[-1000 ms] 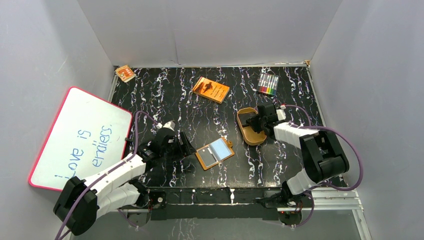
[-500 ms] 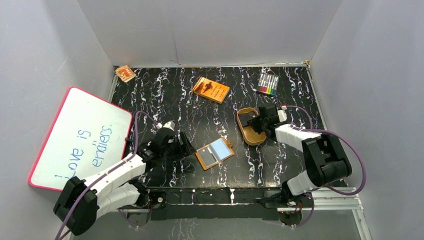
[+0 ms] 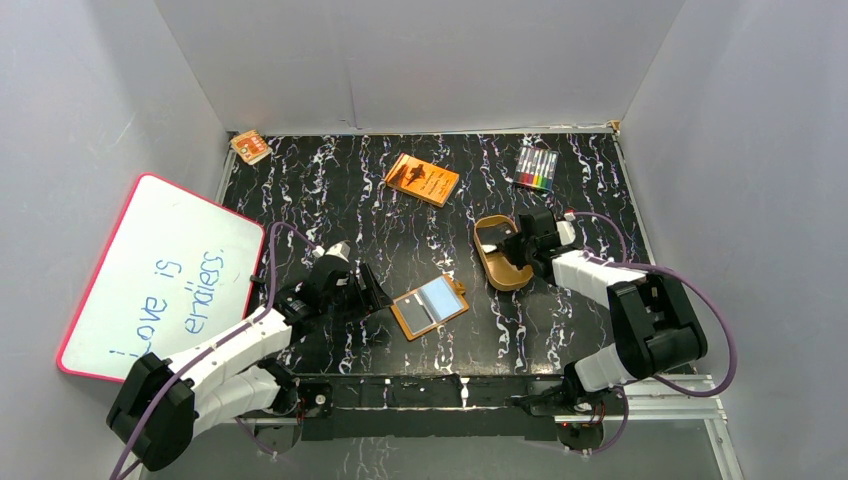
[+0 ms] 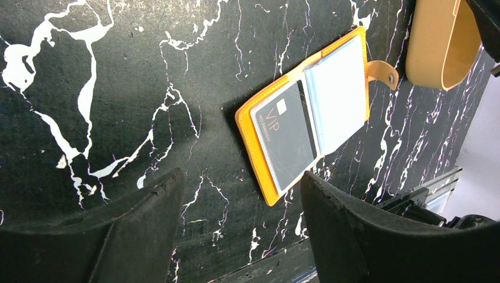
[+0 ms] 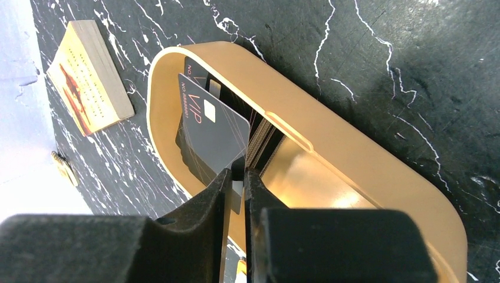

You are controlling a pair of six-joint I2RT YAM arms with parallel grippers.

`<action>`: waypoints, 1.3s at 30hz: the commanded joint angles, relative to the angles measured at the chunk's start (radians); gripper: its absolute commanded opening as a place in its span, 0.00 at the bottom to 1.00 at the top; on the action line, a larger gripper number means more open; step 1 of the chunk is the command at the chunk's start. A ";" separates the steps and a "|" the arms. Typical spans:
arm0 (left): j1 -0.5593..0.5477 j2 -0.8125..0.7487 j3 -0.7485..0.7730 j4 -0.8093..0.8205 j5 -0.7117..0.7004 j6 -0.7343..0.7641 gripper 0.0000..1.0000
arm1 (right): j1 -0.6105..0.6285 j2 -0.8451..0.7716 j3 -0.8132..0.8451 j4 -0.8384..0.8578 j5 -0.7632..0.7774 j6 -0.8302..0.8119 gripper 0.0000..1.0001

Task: Put the credit cards into the card holder
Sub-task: Pick up the credit card from the storage box.

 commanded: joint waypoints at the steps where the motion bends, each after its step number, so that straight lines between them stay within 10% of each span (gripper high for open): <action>1: 0.002 -0.024 -0.003 -0.013 -0.004 -0.004 0.69 | -0.003 -0.039 0.003 0.008 0.010 -0.008 0.18; 12: 0.002 -0.024 -0.003 -0.009 -0.002 -0.006 0.69 | -0.003 -0.055 0.018 0.002 0.005 -0.023 0.00; 39: 0.002 -0.055 0.041 -0.070 -0.068 0.004 0.68 | -0.001 -0.210 0.143 -0.169 0.037 -0.126 0.00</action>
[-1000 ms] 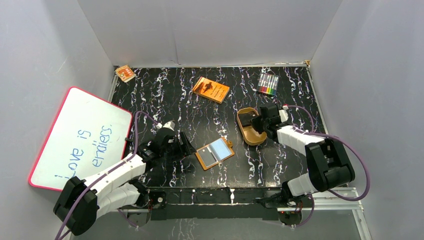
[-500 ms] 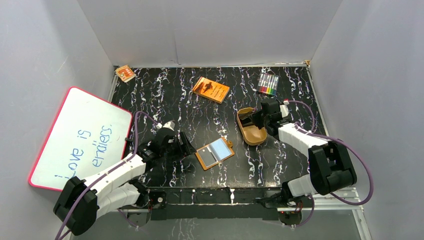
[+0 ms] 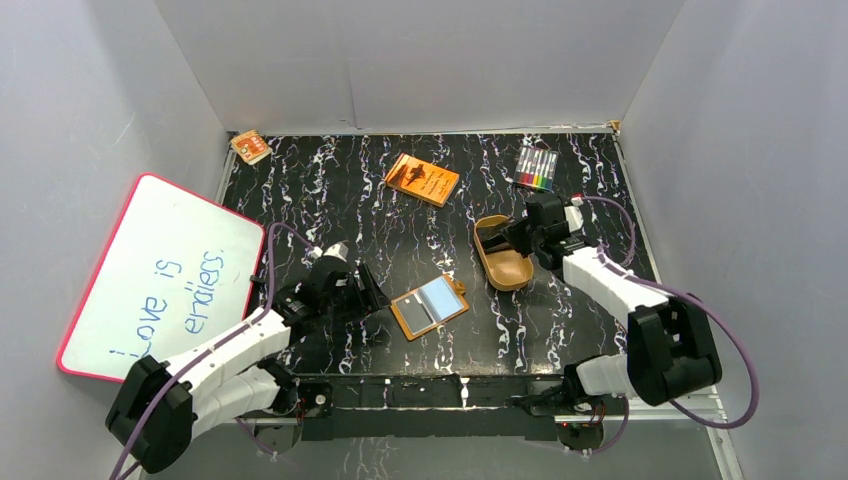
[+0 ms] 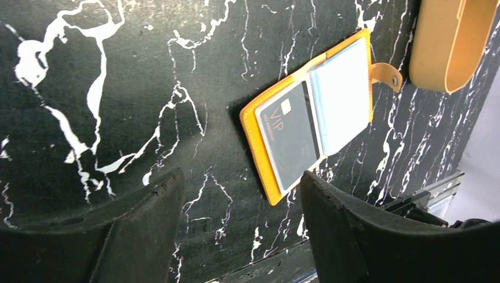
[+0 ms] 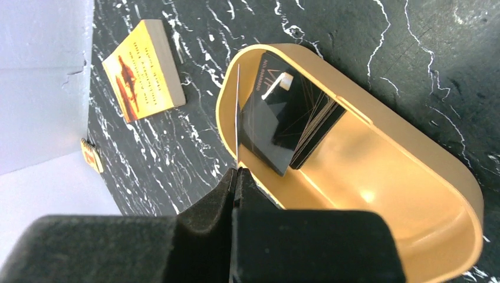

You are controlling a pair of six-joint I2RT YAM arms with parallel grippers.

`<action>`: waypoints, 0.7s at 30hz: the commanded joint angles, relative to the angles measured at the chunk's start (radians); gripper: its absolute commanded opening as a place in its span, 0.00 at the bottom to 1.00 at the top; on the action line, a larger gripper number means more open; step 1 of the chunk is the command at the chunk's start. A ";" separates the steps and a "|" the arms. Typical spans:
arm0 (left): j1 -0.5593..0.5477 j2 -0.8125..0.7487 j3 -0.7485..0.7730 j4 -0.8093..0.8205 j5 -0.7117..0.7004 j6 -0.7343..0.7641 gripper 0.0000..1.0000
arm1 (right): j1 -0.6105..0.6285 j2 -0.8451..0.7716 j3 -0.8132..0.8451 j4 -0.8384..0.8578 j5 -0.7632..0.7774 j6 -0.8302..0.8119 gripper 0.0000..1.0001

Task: Put the credit cards into the card holder
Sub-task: Pick up the credit card from the storage box, then adjust the card holder at the center of the board.

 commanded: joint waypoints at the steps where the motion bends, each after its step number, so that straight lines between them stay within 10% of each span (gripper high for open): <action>1: 0.002 -0.053 0.047 -0.064 -0.066 0.012 0.68 | -0.001 -0.125 0.057 -0.039 0.022 -0.134 0.00; 12: 0.002 -0.177 0.170 -0.133 -0.197 0.051 0.70 | -0.001 -0.396 0.159 -0.126 -0.479 -0.708 0.00; 21: 0.002 -0.252 0.245 0.114 -0.061 0.159 0.74 | -0.001 -0.457 0.211 -0.122 -0.983 -0.795 0.00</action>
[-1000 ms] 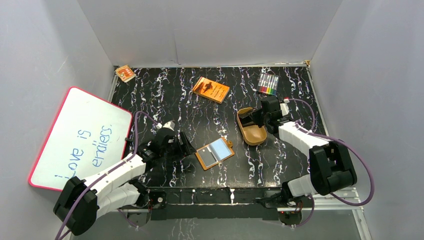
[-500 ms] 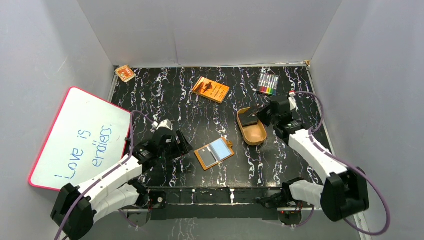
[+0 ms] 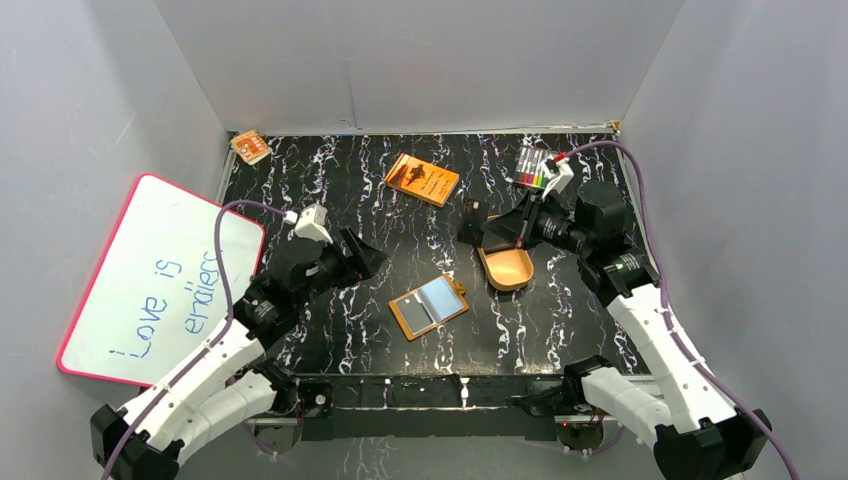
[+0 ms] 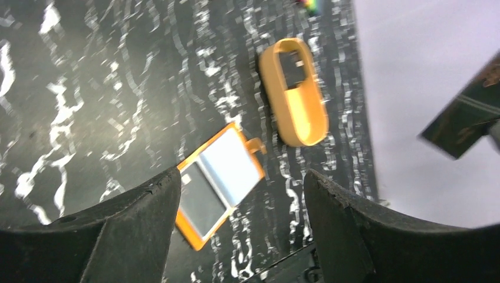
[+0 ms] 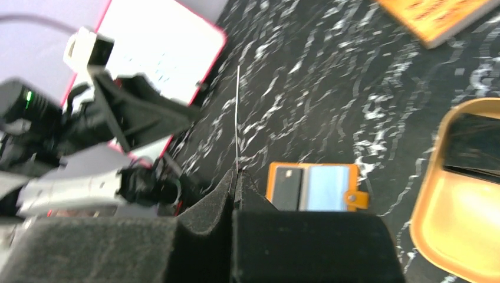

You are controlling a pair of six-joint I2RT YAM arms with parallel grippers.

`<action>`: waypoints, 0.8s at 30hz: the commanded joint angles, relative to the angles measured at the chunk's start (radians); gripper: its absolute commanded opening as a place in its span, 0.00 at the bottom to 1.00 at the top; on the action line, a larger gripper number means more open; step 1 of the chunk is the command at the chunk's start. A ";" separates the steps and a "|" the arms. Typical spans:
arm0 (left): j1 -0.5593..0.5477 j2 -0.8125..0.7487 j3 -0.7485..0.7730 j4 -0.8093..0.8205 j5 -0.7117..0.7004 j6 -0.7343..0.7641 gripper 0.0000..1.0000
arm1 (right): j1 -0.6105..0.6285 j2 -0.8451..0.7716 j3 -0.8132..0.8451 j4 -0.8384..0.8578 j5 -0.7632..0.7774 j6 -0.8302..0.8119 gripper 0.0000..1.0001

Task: Put the credit cards into the card holder
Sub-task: Adjust the card holder at the center of the board.

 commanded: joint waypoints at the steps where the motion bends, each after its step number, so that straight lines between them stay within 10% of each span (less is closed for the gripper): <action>1: 0.003 -0.060 0.041 0.192 0.116 0.075 0.75 | 0.000 -0.030 0.015 0.059 -0.340 -0.051 0.00; 14: 0.003 0.007 -0.058 0.787 0.638 -0.111 0.82 | 0.000 -0.008 -0.105 0.489 -0.603 0.256 0.00; 24: 0.001 0.167 -0.031 0.947 0.803 -0.218 0.80 | 0.033 0.010 -0.136 0.564 -0.581 0.303 0.00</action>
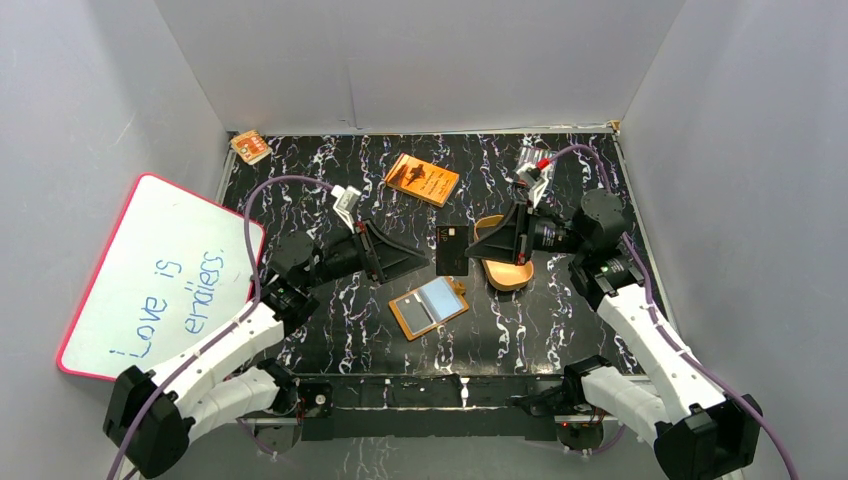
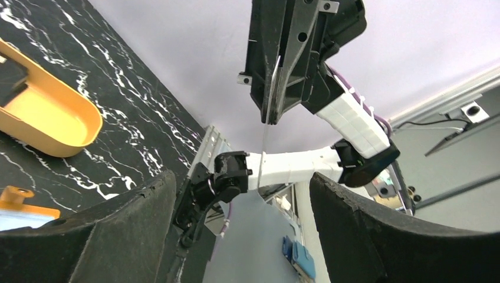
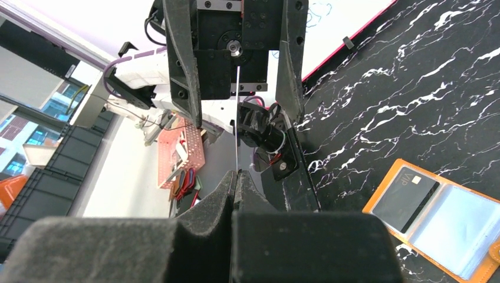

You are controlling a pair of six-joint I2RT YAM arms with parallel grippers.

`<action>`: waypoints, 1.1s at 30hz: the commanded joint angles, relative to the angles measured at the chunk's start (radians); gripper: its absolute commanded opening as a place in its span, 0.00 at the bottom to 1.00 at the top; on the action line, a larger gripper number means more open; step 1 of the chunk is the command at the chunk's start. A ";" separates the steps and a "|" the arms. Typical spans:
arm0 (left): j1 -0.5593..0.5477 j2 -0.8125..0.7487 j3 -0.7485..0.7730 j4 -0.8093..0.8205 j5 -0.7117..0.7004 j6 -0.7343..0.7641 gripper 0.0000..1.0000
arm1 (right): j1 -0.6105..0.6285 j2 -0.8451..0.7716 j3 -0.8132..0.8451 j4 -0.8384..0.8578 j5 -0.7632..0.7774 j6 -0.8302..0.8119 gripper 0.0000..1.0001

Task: Put the credit cards into the card holder
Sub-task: Adjust the card holder at the center of the board.

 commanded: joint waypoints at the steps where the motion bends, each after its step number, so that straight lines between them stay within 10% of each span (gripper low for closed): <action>1: 0.001 0.016 0.021 0.124 0.103 -0.047 0.79 | 0.030 0.001 -0.004 0.100 -0.004 0.024 0.00; 6: 0.001 0.016 0.009 0.078 0.069 -0.031 0.76 | 0.049 0.003 0.001 0.033 0.078 -0.036 0.00; 17: 0.001 -0.083 0.021 -0.792 -0.383 0.231 0.76 | 0.049 0.114 0.093 -0.633 0.436 -0.402 0.00; 33: 0.001 0.366 0.026 -0.792 -0.331 0.217 0.66 | 0.049 0.134 -0.042 -0.679 0.467 -0.423 0.00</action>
